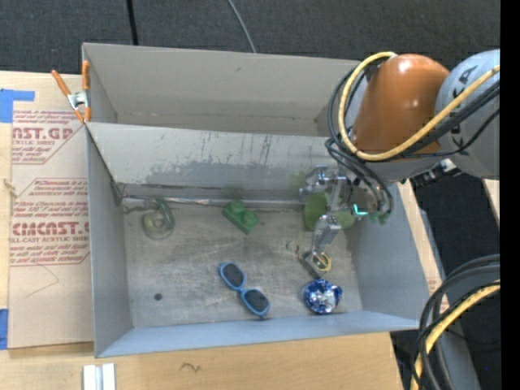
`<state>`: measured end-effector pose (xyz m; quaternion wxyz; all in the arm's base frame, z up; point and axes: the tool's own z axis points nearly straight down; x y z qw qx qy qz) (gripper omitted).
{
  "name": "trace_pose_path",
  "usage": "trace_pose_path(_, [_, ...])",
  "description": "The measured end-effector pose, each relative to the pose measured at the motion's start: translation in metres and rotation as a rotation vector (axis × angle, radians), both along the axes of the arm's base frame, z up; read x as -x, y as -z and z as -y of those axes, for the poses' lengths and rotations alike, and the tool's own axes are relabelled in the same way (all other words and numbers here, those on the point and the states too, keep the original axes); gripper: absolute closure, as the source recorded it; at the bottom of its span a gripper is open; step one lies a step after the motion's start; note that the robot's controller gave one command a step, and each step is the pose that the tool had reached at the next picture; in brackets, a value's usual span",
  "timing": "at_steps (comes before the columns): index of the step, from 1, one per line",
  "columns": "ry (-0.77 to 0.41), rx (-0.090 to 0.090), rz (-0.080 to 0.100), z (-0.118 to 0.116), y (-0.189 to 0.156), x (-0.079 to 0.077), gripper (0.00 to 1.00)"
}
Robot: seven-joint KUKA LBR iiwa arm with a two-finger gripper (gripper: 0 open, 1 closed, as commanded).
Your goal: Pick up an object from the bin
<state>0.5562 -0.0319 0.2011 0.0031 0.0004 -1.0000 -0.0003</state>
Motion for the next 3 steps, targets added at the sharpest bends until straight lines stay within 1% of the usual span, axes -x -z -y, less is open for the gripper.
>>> trace_pose_path(1, [-0.210,-0.001,0.006,0.0414,0.1169,0.0495,0.00])
trace_pose_path(2, [-0.211,0.001,0.012,0.0411,0.1139,0.0473,1.00])
trace_pose_path(3, [-0.211,0.000,0.009,0.0405,0.1154,0.0483,0.00])
